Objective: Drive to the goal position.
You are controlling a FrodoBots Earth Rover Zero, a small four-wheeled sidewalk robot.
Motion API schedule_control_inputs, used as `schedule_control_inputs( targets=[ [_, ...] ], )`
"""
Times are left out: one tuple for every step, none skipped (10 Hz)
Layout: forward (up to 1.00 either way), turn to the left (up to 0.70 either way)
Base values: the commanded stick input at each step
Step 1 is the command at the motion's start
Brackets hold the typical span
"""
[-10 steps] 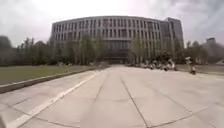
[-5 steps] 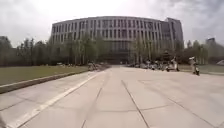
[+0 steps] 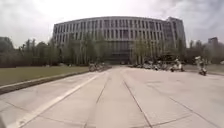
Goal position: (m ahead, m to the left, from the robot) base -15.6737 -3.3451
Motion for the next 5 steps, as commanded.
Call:
schedule_control_inputs(
  targets=[
    [0.7,0.02],
    [0.7,0.02],
    [0.7,0.0],
    [0.7,0.01],
    [0.7,0.01]
  ],
)
